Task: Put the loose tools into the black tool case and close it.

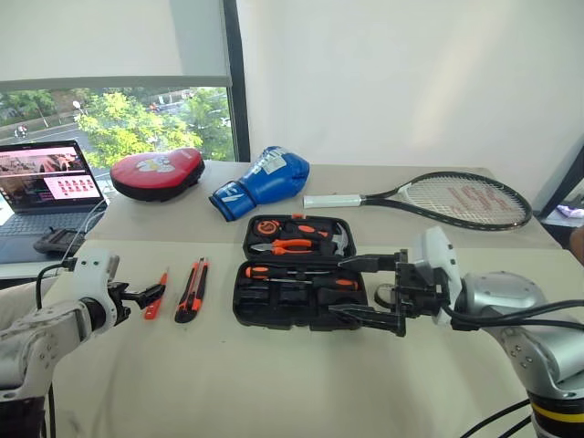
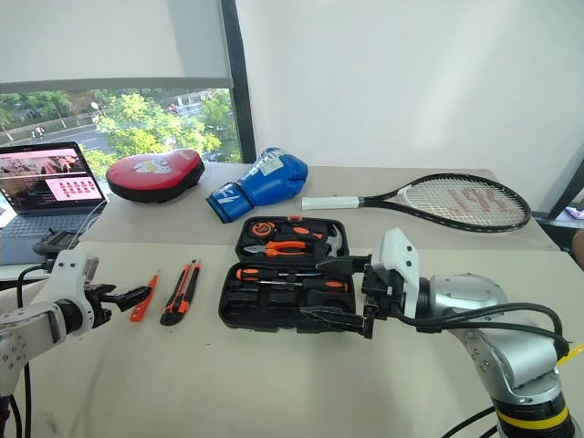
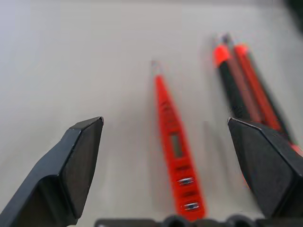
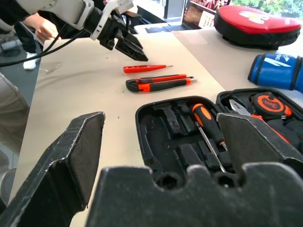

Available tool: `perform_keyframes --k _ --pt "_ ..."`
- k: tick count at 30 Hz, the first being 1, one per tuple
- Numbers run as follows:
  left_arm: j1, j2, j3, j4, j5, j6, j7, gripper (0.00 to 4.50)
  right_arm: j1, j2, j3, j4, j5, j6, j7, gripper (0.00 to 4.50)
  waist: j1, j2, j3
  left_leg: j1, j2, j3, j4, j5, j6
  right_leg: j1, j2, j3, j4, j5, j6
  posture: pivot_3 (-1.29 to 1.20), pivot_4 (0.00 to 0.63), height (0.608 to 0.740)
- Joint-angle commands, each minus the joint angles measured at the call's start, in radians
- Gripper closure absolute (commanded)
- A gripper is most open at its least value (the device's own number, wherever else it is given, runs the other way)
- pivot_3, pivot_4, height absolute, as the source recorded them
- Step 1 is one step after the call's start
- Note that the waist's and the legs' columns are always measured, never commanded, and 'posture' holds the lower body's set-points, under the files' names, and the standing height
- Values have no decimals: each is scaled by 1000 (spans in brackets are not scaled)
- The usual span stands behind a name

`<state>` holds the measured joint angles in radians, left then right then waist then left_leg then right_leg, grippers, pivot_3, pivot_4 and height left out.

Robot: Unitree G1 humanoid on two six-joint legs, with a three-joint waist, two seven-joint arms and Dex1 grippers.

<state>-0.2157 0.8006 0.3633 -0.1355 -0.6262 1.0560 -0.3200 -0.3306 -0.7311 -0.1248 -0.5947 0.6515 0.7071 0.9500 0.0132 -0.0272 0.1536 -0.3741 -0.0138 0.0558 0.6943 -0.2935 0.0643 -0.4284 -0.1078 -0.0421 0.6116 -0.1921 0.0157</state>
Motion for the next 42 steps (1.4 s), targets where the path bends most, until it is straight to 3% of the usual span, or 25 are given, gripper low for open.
perform_keyframes --k 1,5,11,12,13,16,22,25,27,30,33,37,42 --pt "-64 17 -51 16 50 69 37 0 24 -20 -44 -39 15 -17 -29 24 1 0 0 -1 0 0 0 0 0 -1 0 0 0 0 0 0 150 740" --pt "-118 20 -99 11 94 182 84 0 58 -23 -44 -67 12 -28 -57 24 1 -2 1 -7 -1 0 1 4 -7 -6 -1 1 0 0 0 0 150 740" --pt "-136 -142 -9 -47 77 325 162 0 94 -30 -50 -95 9 -32 -91 24 2 -2 0 -11 -2 0 0 5 -8 -10 -4 2 1 0 1 0 150 740" --pt "-136 -157 2 -62 82 344 170 518 97 -33 -49 -98 9 -33 -93 0 3 -2 0 -11 -3 -1 1 5 -7 -9 -5 2 1 0 1 0 150 740" --pt "-135 -174 16 -80 87 367 181 653 99 -35 -49 -99 9 -33 -95 0 5 -2 0 -11 -3 -1 1 5 -7 -9 -5 2 1 0 1 0 150 740" --pt "-124 -212 39 -140 101 411 204 1799 106 -41 -49 -101 11 -36 -99 0 5 -2 0 -11 -4 -1 1 5 -7 -9 -5 2 1 1 1 0 150 740" --pt "-119 -198 52 -135 125 373 170 3976 122 -43 -50 -108 14 -37 -108 0 5 -2 0 -11 -4 -1 1 5 -6 -9 -5 2 1 1 2 0 150 740" --pt "-136 -138 45 -130 61 235 -9 4061 144 -33 -65 -133 27 -31 -135 0 8 -3 1 -11 -4 -1 1 5 -6 -9 -5 2 1 1 1 0 150 740" --pt "-139 -71 22 -138 2 75 -259 4061 171 -35 -78 -158 32 -41 -136 0 7 -5 2 -13 -4 -1 1 6 -7 -10 -4 1 1 1 1 0 150 740" --pt "-193 83 -107 -118 -54 -39 -629 4061 211 -34 -114 -189 69 -38 -133 0 5 -6 3 -14 -4 -1 1 6 -8 -12 -4 1 1 0 1 0 150 740" --pt "-304 182 -406 -42 140 -370 -943 4061 281 -48 -169 -232 87 -45 -130 0 16 -5 3 -15 -5 -1 2 6 -7 -11 0 -2 0 0 0 0 150 740" --pt "-505 68 -671 175 366 -639 -1050 4061 362 -62 -244 -293 131 -27 -155 0 29 -1 2 -12 -8 4 2 6 0 -7 0 -1 -1 0 0 0 150 740" --pt "-711 -117 -818 483 544 -848 -1092 4061 463 -85 -347 -352 198 -15 -189 0 26 -4 4 -20 -6 4 15 0 15 -8 3 -1 -1 3 5 0 150 740"
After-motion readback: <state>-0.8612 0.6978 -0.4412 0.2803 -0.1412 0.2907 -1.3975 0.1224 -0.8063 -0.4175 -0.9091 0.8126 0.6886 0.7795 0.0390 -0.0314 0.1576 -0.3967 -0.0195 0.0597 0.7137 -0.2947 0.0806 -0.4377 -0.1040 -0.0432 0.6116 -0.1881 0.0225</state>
